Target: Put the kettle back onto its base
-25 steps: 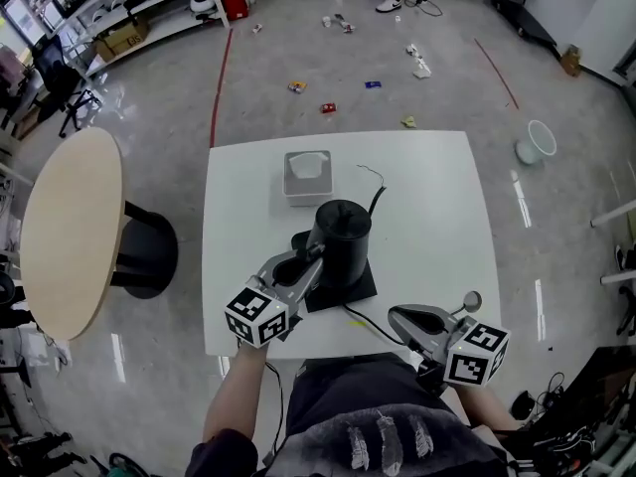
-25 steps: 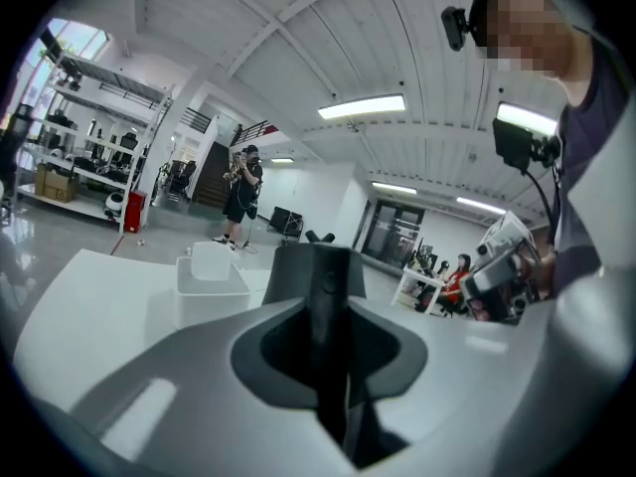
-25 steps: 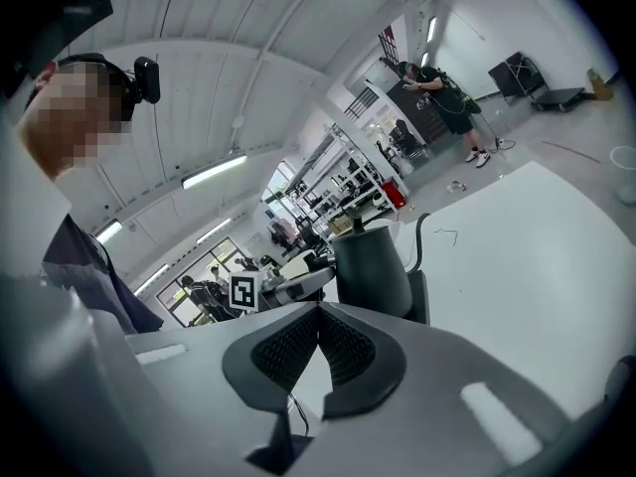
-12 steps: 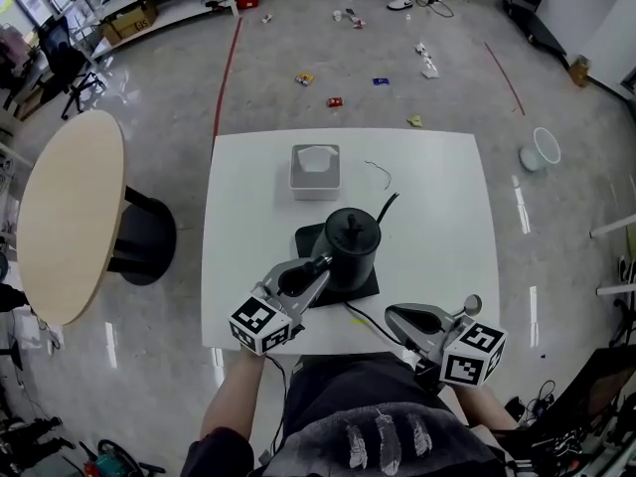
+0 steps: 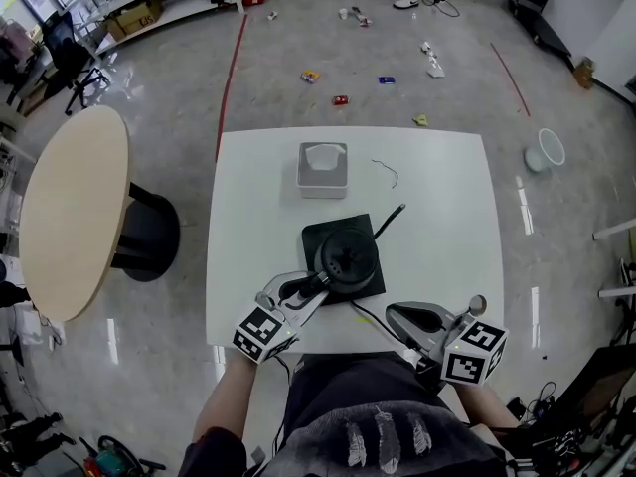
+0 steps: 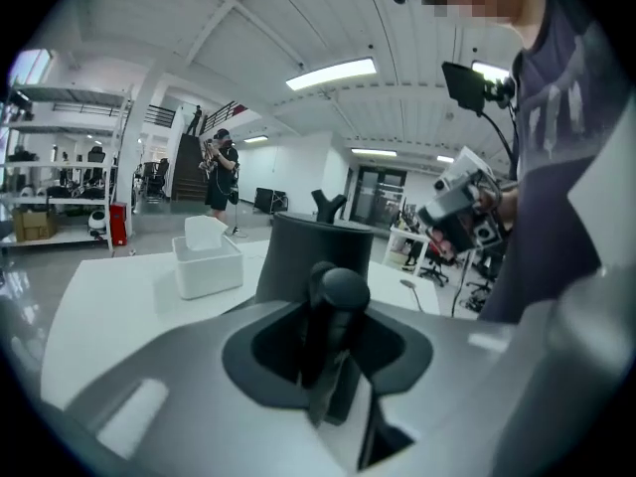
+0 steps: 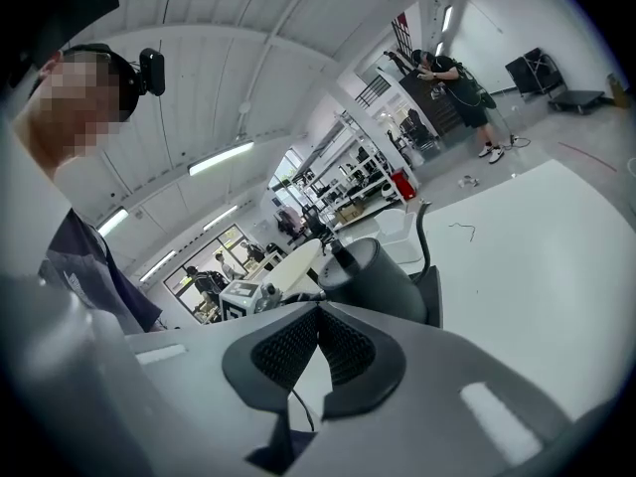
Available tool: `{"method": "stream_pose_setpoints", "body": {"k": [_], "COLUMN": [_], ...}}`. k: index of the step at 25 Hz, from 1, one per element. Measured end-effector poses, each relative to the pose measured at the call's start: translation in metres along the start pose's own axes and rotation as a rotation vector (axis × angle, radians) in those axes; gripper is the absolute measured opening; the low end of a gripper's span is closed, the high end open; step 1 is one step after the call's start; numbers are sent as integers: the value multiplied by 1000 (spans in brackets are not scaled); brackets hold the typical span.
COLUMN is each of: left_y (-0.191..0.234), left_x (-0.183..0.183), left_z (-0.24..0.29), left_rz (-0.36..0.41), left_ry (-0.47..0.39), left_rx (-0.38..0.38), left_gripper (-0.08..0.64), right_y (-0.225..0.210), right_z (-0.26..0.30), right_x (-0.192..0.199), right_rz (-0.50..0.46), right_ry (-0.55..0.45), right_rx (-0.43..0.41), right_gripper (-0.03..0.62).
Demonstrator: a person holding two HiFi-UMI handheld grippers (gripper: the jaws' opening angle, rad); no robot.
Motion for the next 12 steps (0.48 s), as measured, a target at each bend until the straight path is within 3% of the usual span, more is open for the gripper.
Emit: {"method": "stream_pose_setpoints", "body": {"k": [6,12], "left_y": [0,8], "left_x": [1,-3], "left_z": [-3,-6], "left_rz": [1,85], "left_ry": [3,28], "left_rx": [-21,-43], "left_gripper": [103,107], "right_y": [6,7], "right_z": [7,5], "right_x": [0,2], "right_rz": [-1,-3], "right_ry": [12,5], "right_rx": [-4,8], "right_gripper": [0,0]}}
Point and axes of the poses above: the fingertips, and each gripper's own axes: z forward along the fingers, y to its left, x out of its underside, the point moved 7 cm from there along -z, backward along the fingers, and after that the axes turned 15 degrees about -y, right-handed, at the moved point
